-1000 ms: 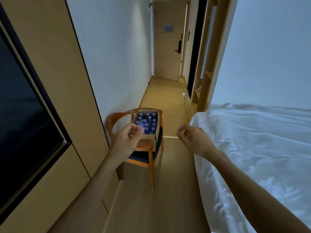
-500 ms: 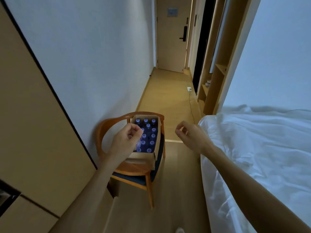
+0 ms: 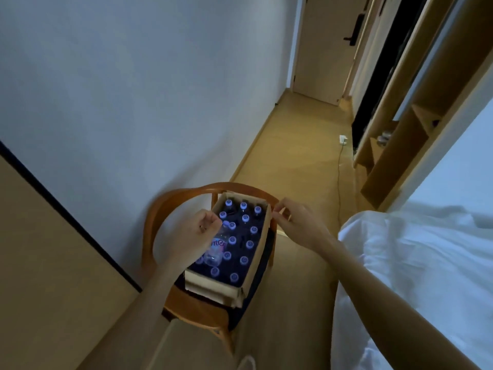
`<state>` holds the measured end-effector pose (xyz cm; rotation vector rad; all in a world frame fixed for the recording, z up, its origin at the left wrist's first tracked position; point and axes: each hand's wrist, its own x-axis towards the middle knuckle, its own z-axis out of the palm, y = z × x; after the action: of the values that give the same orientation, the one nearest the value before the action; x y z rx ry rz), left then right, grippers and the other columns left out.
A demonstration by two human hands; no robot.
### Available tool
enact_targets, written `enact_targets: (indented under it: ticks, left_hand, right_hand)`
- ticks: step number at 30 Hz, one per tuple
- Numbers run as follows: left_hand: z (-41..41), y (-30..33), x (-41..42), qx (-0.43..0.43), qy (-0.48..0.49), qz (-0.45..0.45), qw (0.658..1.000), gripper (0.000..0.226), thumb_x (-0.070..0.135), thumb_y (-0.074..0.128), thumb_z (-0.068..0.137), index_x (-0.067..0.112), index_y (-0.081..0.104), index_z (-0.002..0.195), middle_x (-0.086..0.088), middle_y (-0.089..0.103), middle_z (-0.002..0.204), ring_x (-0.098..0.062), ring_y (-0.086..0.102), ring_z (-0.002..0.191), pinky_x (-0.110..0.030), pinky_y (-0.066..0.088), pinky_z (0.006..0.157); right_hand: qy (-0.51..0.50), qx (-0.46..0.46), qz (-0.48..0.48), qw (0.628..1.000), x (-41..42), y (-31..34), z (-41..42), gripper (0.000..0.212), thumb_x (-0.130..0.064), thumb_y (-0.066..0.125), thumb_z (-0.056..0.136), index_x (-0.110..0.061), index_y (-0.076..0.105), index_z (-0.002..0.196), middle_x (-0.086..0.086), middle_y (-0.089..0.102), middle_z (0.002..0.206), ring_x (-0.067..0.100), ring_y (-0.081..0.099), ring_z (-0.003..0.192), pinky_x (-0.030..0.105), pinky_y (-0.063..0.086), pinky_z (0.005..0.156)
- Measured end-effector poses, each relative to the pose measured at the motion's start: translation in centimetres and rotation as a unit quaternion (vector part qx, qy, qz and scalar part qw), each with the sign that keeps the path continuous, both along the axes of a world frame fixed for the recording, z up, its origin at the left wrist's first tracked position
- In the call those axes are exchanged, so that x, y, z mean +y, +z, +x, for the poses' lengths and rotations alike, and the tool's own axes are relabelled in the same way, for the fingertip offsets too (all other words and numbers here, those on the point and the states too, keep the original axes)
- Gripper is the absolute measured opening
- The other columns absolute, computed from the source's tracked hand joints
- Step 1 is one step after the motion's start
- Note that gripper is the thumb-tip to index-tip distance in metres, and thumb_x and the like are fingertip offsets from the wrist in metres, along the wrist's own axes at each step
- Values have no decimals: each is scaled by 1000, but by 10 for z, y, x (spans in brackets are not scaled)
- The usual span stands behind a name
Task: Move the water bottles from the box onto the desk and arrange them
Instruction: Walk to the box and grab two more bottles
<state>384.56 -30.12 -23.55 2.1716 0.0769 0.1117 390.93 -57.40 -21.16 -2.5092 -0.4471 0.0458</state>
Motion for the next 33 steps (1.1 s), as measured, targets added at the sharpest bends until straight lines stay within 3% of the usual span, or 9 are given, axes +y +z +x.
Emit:
enact_targets:
  ticks: [4, 7, 14, 17, 19, 21, 24, 29, 33]
  left_hand:
    - [47, -28, 5, 35, 36, -9, 999, 18, 55, 51, 90, 38, 58, 89, 22, 65, 69, 6, 59, 53, -12, 35, 48]
    - [90, -52, 10, 72, 65, -44, 994, 18, 48, 53, 93, 32, 59, 87, 10, 65, 65, 2, 56, 46, -14, 35, 44]
    - [162, -104, 18, 163, 92, -22, 982, 17, 33, 58, 93, 38, 55, 77, 11, 63, 73, -11, 62, 66, -19, 44, 53]
    - [167, -123, 22, 227, 71, -38, 971, 10, 41, 53, 94, 37, 56, 85, 7, 62, 85, -9, 60, 67, -21, 42, 54]
    - [169, -135, 21, 245, 76, -36, 966, 9, 39, 54, 94, 33, 57, 87, 7, 61, 85, -8, 59, 68, -18, 42, 56]
    - [173, -147, 17, 259, 88, -22, 962, 11, 32, 55, 95, 23, 60, 93, 4, 61, 85, -9, 58, 71, -16, 42, 58]
    - [182, -161, 12, 282, 125, 3, 951, 5, 25, 57, 95, 25, 60, 91, 4, 62, 90, -16, 62, 84, -20, 44, 68]
    - [205, -181, 3, 340, 146, 13, 929, 9, 23, 55, 94, 23, 63, 99, 6, 61, 88, -23, 65, 94, -26, 45, 76]
    - [229, -195, -7, 350, 151, 6, 925, 13, 22, 55, 92, 13, 63, 99, -5, 64, 101, -21, 62, 89, -43, 51, 85]
  right_hand:
    - [37, 22, -10, 999, 15, -23, 61, 12, -38, 52, 96, -30, 60, 99, -12, 63, 89, 8, 59, 81, 30, 51, 72]
    - [55, 44, -22, 997, 30, -43, 107, 10, -39, 51, 96, -33, 59, 95, -12, 64, 88, 10, 59, 82, 34, 50, 74]
    - [95, 109, -41, 989, 57, -84, 197, 17, -36, 50, 97, -26, 63, 95, -6, 66, 92, 14, 61, 83, 40, 52, 76]
    - [116, 141, -51, 982, 64, -106, 223, 17, -36, 52, 96, -23, 63, 94, -7, 64, 89, 11, 59, 78, 32, 48, 67]
    - [132, 152, -59, 978, 68, -122, 240, 16, -36, 53, 96, -23, 63, 94, -10, 62, 84, 5, 57, 72, 20, 38, 58]
    - [160, 171, -78, 969, 72, -137, 256, 16, -36, 53, 96, -23, 63, 95, -10, 63, 83, 6, 59, 73, 18, 37, 55]
    - [193, 203, -109, 954, 75, -160, 278, 16, -38, 52, 96, -25, 62, 95, -7, 66, 87, 11, 63, 81, 31, 52, 69]
    - [217, 239, -111, 940, 70, -186, 307, 14, -36, 55, 94, -24, 62, 94, -7, 66, 90, 13, 63, 88, 32, 51, 77]
    - [250, 288, -120, 917, 69, -204, 319, 16, -39, 54, 94, -25, 61, 96, -10, 65, 87, 14, 63, 87, 34, 50, 79]
